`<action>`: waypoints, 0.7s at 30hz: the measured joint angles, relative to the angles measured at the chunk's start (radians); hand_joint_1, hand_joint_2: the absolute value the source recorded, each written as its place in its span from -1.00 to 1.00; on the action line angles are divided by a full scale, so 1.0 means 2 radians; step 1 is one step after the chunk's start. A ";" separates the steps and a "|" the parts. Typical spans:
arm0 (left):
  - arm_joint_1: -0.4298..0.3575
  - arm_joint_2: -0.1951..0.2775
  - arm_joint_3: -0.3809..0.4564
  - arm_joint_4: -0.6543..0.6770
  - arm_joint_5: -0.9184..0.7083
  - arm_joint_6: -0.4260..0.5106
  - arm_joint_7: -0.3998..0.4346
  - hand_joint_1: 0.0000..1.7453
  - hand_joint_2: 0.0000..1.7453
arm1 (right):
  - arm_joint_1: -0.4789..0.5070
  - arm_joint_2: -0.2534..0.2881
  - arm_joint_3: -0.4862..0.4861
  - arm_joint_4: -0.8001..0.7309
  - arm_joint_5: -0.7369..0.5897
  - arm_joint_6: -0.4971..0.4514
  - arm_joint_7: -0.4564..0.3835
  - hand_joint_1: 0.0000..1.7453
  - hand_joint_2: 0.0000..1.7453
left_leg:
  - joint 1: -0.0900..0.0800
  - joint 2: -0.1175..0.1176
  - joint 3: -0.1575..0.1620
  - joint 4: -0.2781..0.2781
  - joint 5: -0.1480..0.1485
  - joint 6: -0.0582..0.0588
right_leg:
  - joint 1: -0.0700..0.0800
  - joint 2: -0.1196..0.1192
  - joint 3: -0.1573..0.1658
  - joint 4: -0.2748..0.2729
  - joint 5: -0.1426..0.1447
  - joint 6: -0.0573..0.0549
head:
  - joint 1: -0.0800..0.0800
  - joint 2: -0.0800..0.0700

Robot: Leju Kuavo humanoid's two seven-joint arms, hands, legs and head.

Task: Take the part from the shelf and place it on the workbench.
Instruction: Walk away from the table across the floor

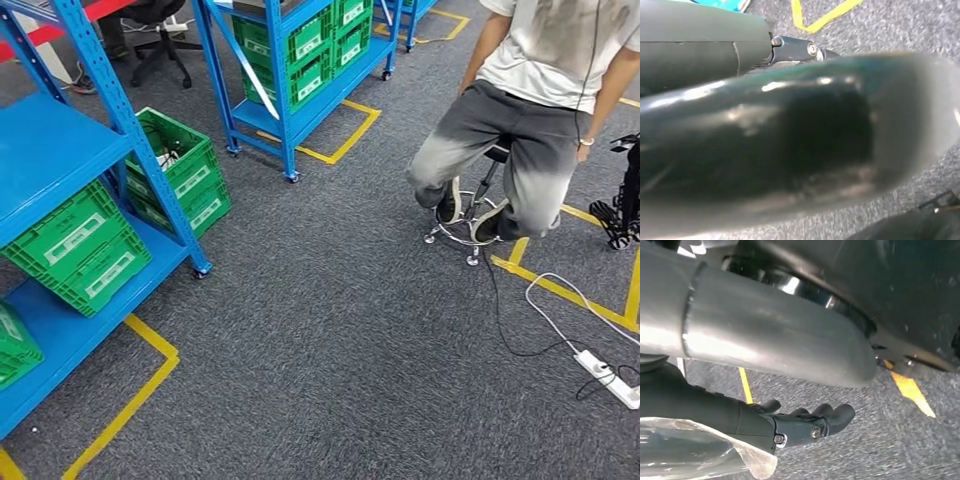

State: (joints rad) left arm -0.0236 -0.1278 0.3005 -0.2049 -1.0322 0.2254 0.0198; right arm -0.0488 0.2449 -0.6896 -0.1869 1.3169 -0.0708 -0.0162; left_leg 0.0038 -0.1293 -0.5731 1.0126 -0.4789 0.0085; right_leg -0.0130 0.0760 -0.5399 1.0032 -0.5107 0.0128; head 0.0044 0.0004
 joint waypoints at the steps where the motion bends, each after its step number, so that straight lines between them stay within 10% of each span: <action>1: 0.001 0.000 0.000 0.000 0.000 0.000 0.000 -1.00 -1.00 | 0.000 0.000 0.000 0.000 0.000 0.000 0.000 -1.00 -1.00 | -0.001 0.005 -0.002 0.004 -0.003 -0.003 | -0.001 -0.007 0.002 -0.002 0.001 -0.003 | -0.001 0.000; 4: -0.001 0.000 -0.001 0.000 0.000 0.000 0.000 -1.00 -1.00 | 0.000 0.001 0.000 0.000 0.000 0.000 0.000 -1.00 -1.00 | -0.002 0.046 -0.032 0.071 -0.042 -0.010 | -0.002 -0.032 0.006 -0.007 0.001 -0.009 | -0.007 0.000; 7: -0.001 0.001 -0.001 0.000 0.000 0.000 0.000 -1.00 -1.00 | 0.002 0.001 -0.001 0.000 0.000 0.000 0.000 -1.00 -1.00 | 0.002 0.059 -0.062 0.138 -0.063 -0.016 | -0.001 -0.056 0.009 -0.007 -0.002 -0.010 | -0.008 0.000; 11: 0.000 0.001 -0.001 0.000 0.000 0.000 0.000 -1.00 -1.00 | 0.001 0.001 -0.001 0.000 0.000 0.000 0.000 -1.00 -1.00 | 0.000 0.088 -0.003 0.026 -0.006 -0.012 | 0.001 -0.078 0.016 -0.006 -0.008 -0.004 | -0.008 0.000; 13: -0.001 0.001 -0.001 0.000 0.000 0.000 0.000 -1.00 -1.00 | 0.000 0.001 -0.001 0.000 0.000 0.000 0.000 -1.00 -1.00 | -0.004 0.102 0.009 -0.001 -0.002 -0.008 | 0.004 -0.087 0.018 -0.005 -0.011 0.000 | -0.007 0.000; 17: 0.001 0.002 -0.001 0.000 0.003 0.001 -0.002 -1.00 -1.00 | -0.002 0.001 -0.001 0.000 0.005 0.003 0.001 -1.00 -1.00 | -0.001 0.084 0.006 -0.005 0.000 0.003 | 0.003 -0.082 0.014 0.008 -0.026 0.010 | -0.005 0.000; 21: 0.003 -0.001 0.002 0.000 0.017 0.005 -0.009 -1.00 -1.00 | 0.000 0.001 0.001 0.000 0.021 0.012 0.006 -1.00 -1.00 | 0.001 0.061 0.005 -0.006 0.003 0.009 | 0.001 -0.041 -0.044 0.129 -0.080 0.015 | -0.002 0.000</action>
State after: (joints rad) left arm -0.0182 -0.1294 0.3049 -0.2049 -0.9979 0.2348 0.0018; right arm -0.0493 0.2466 -0.6878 -0.1869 1.3595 -0.0469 -0.0034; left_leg 0.0049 -0.0078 -0.5624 0.9997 -0.4739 0.0274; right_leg -0.0116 -0.0069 -0.6288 1.2613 -0.6706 0.0419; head 0.0011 0.0004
